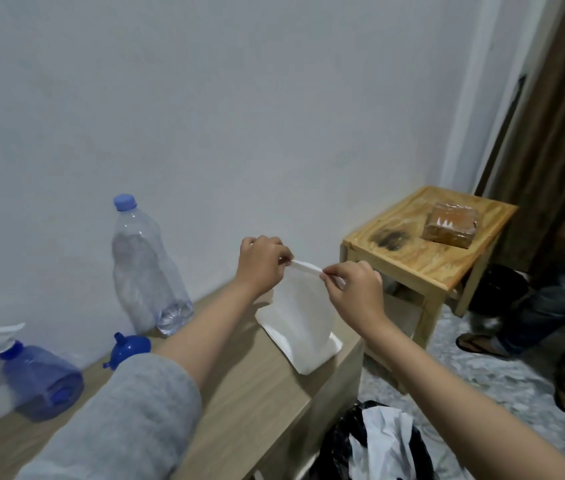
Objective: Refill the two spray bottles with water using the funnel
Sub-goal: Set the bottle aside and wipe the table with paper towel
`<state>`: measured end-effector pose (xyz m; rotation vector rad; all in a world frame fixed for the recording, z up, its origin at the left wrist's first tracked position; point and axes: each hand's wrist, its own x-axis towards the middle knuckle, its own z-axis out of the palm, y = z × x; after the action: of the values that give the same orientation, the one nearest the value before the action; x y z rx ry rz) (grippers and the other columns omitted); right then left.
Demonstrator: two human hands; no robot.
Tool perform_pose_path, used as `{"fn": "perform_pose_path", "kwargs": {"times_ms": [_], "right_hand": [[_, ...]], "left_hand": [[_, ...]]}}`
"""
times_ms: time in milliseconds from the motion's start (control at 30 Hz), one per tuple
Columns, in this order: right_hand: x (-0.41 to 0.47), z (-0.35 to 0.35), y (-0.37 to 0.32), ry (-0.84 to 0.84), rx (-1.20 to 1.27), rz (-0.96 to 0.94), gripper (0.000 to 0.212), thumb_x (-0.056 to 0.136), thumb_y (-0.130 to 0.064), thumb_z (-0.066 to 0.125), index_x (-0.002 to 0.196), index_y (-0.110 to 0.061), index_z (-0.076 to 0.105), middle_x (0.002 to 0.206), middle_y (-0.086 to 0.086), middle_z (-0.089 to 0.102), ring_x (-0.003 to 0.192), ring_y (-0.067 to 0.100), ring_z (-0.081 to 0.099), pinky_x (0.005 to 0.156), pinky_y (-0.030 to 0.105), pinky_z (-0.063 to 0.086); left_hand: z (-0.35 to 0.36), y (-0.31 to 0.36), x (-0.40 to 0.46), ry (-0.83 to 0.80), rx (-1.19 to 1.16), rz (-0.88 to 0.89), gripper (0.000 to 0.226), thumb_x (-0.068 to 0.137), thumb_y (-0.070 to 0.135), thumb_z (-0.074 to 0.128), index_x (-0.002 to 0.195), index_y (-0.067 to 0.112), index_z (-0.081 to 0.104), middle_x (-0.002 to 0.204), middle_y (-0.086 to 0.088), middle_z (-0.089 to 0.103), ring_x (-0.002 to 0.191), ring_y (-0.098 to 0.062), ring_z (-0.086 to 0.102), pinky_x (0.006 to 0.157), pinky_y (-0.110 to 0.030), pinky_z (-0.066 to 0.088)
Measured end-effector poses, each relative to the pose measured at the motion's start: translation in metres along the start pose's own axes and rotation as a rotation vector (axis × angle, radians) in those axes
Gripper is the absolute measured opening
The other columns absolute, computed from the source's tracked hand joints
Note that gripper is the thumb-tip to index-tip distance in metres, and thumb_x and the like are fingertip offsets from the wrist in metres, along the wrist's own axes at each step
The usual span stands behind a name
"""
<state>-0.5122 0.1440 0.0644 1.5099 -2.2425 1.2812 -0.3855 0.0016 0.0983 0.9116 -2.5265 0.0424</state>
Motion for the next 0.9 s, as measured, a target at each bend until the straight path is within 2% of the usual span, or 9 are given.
{"fn": "perform_pose_path", "kwargs": {"times_ms": [133, 267, 333, 467, 667, 900], "right_hand": [[0.006, -0.012, -0.010, 0.010, 0.027, -0.038, 0.011, 0.087, -0.025, 0.068, 0.089, -0.017, 0.076, 0.086, -0.003, 0.074, 0.085, 0.021, 0.060, 0.078, 0.039, 0.045], [0.009, -0.021, -0.022, 0.000, 0.016, -0.077, 0.012, 0.087, -0.025, 0.067, 0.089, -0.017, 0.076, 0.085, -0.001, 0.074, 0.084, 0.023, 0.062, 0.077, 0.042, 0.047], [0.010, -0.024, -0.027, 0.002, 0.023, -0.088, 0.013, 0.087, -0.025, 0.067, 0.088, -0.016, 0.076, 0.086, -0.001, 0.074, 0.085, 0.024, 0.061, 0.077, 0.043, 0.048], [0.013, -0.030, -0.037, -0.012, 0.025, -0.098, 0.013, 0.087, -0.025, 0.066, 0.090, -0.017, 0.076, 0.088, -0.002, 0.074, 0.088, 0.023, 0.061, 0.078, 0.042, 0.048], [0.021, -0.035, -0.039, -0.012, 0.053, -0.119, 0.013, 0.086, -0.023, 0.068, 0.089, -0.014, 0.077, 0.085, -0.002, 0.076, 0.084, 0.021, 0.065, 0.076, 0.038, 0.052], [0.024, -0.032, -0.038, -0.024, 0.005, -0.168, 0.012, 0.085, -0.023, 0.070, 0.088, -0.015, 0.077, 0.084, 0.000, 0.075, 0.084, 0.023, 0.064, 0.074, 0.037, 0.050]], "left_hand": [[-0.015, -0.001, -0.008, 0.022, -0.011, -0.014, 0.018, 0.090, 0.021, 0.059, 0.098, 0.026, 0.074, 0.103, 0.007, 0.067, 0.101, -0.016, 0.056, 0.090, -0.030, 0.024], [-0.029, -0.001, -0.012, 0.058, -0.045, -0.037, 0.016, 0.089, 0.019, 0.060, 0.095, 0.025, 0.074, 0.100, 0.007, 0.067, 0.098, -0.016, 0.056, 0.084, -0.027, 0.021], [-0.037, -0.001, -0.012, 0.074, -0.061, -0.052, 0.016, 0.089, 0.020, 0.060, 0.095, 0.025, 0.074, 0.100, 0.007, 0.067, 0.098, -0.016, 0.056, 0.085, -0.028, 0.022], [-0.050, 0.000, -0.013, 0.067, -0.060, -0.060, 0.015, 0.088, 0.020, 0.060, 0.093, 0.025, 0.074, 0.100, 0.007, 0.067, 0.098, -0.015, 0.056, 0.088, -0.029, 0.023], [-0.060, -0.001, -0.015, 0.052, -0.032, -0.062, 0.019, 0.088, 0.017, 0.059, 0.094, 0.026, 0.075, 0.100, 0.008, 0.067, 0.098, -0.015, 0.056, 0.083, -0.028, 0.022], [-0.066, 0.002, -0.013, 0.022, -0.006, -0.065, 0.020, 0.087, 0.016, 0.059, 0.093, 0.026, 0.074, 0.101, 0.007, 0.067, 0.098, -0.015, 0.057, 0.083, -0.030, 0.023]]}}
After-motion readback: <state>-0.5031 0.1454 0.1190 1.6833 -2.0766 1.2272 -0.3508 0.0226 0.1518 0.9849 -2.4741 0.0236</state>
